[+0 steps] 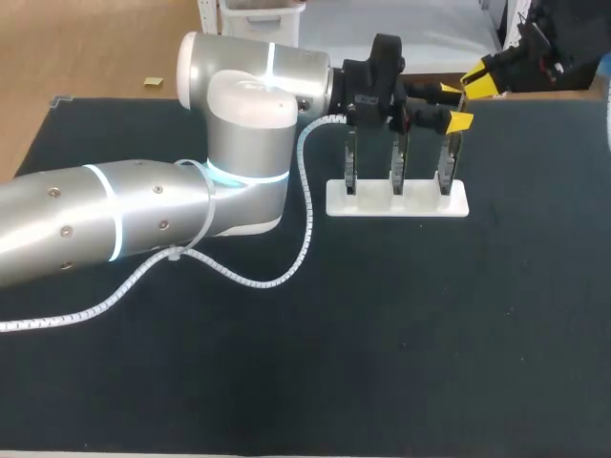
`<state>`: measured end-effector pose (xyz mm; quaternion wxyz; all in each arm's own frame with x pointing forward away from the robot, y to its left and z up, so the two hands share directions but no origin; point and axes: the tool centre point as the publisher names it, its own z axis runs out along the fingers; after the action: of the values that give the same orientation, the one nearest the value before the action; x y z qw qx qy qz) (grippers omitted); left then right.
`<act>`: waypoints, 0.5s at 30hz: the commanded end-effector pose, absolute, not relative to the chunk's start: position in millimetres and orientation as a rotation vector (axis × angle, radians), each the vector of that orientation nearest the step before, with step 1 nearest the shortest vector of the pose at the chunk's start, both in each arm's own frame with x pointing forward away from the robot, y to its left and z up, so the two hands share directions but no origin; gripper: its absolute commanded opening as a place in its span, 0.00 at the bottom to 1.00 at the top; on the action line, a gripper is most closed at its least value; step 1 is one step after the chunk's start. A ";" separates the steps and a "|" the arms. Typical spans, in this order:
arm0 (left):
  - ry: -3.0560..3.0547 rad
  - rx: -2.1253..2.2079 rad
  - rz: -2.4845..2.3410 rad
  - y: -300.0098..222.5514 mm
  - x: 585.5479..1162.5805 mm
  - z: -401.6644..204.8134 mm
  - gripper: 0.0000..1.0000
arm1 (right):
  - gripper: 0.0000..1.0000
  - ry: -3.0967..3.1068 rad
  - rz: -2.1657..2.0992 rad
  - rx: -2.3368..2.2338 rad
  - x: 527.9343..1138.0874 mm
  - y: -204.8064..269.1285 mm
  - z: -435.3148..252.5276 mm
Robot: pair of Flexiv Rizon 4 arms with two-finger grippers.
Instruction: Pick up the optical module with the left hand, and insert it into the network port with the right hand.
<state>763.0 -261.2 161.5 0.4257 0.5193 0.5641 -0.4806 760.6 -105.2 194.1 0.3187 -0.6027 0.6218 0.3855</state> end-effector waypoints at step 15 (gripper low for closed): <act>1.449 1.403 -1.082 -254.1 762.8 162.4 1.00 | 0.00 1.633 1.011 -1.578 764.4 -104.6 193.6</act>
<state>765.9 -255.6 155.3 0.4267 0.5462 0.5662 -0.4462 763.8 -104.9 194.0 0.3212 -0.6010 0.6224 0.3849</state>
